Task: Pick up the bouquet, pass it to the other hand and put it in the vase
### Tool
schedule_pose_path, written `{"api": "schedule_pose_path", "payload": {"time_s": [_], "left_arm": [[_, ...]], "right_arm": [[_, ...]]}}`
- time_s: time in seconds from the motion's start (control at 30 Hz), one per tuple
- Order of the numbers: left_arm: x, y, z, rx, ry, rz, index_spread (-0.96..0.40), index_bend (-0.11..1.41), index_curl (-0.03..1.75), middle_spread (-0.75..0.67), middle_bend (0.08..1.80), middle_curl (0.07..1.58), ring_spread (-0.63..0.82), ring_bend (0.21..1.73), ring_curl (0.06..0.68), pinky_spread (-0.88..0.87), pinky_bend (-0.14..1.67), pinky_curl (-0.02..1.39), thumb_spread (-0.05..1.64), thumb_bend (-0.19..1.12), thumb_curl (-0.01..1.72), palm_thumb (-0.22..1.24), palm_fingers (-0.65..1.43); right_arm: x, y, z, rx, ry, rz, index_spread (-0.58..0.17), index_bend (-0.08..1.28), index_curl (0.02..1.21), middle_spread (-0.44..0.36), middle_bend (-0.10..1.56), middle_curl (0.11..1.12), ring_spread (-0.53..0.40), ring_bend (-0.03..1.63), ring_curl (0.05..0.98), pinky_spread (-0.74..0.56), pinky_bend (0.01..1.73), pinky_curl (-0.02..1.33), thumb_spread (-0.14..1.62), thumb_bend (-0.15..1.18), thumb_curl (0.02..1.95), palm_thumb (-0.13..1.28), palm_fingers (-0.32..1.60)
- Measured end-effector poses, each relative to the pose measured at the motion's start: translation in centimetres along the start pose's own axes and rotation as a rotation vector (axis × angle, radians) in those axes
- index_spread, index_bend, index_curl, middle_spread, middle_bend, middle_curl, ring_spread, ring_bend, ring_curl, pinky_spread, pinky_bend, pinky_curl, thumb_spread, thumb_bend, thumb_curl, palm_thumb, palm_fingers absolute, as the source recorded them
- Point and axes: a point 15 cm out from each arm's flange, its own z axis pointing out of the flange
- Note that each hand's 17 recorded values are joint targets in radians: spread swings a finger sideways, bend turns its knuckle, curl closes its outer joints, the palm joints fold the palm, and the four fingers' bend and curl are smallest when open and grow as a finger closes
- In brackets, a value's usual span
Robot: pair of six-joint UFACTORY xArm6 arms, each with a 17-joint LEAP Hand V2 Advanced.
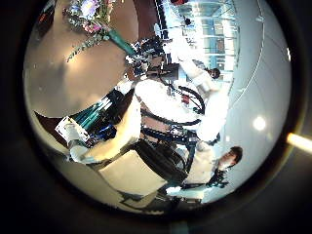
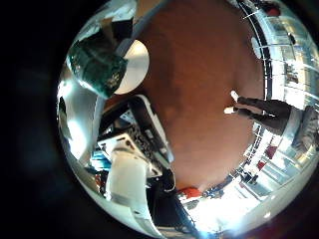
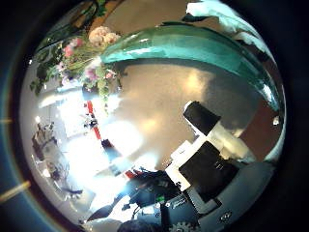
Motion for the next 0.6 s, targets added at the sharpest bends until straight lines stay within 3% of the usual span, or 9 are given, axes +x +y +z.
{"api": "schedule_pose_path", "payload": {"time_s": [0.23, 0.43, 0.6], "left_arm": [[0.1, 0.2, 0.0, -0.001, -0.001, -0.001, 0.11, 0.20, 0.45, 0.33, 0.21, 0.37, 0.48, 0.48, 0.176, 0.46, 0.17, 0.21, 1.14, -0.02, 0.34, 0.40, 0.27], [0.2, 0.1, -0.1, 0.001, -0.003, 0.000, 0.11, 0.20, 0.45, 0.33, 0.20, 0.37, 0.48, 0.48, 0.175, 0.46, 0.17, 0.21, 1.14, -0.02, 0.34, 0.40, 0.27], [0.4, 0.0, -0.1, -0.002, -0.004, -0.002, 0.11, 0.20, 0.45, 0.33, 0.20, 0.37, 0.48, 0.48, 0.173, 0.46, 0.17, 0.21, 1.14, -0.02, 0.34, 0.40, 0.27]], "right_arm": [[-0.3, -1.1, 0.1, 0.027, 0.015, -0.002, -0.325, 0.41, 0.56, -0.143, 0.71, 0.56, -0.171, 0.99, 0.420, 0.01, 0.74, 0.34, 0.99, -0.02, 0.51, 0.75, 0.34], [-0.9, -1.5, 0.6, -0.006, 0.016, -0.006, -0.332, 0.42, 0.56, -0.148, 0.69, 0.55, -0.187, 1.00, 0.417, -0.01, 0.72, 0.31, 0.97, -0.02, 0.51, 0.78, 0.39], [-1.1, -2.6, 0.8, -0.015, 0.021, -0.008, -0.380, 0.41, 0.55, -0.208, 0.70, 0.56, -0.242, 1.07, 0.422, -0.16, 0.82, 0.30, 0.96, -0.02, 0.52, 0.83, 0.64]]}}
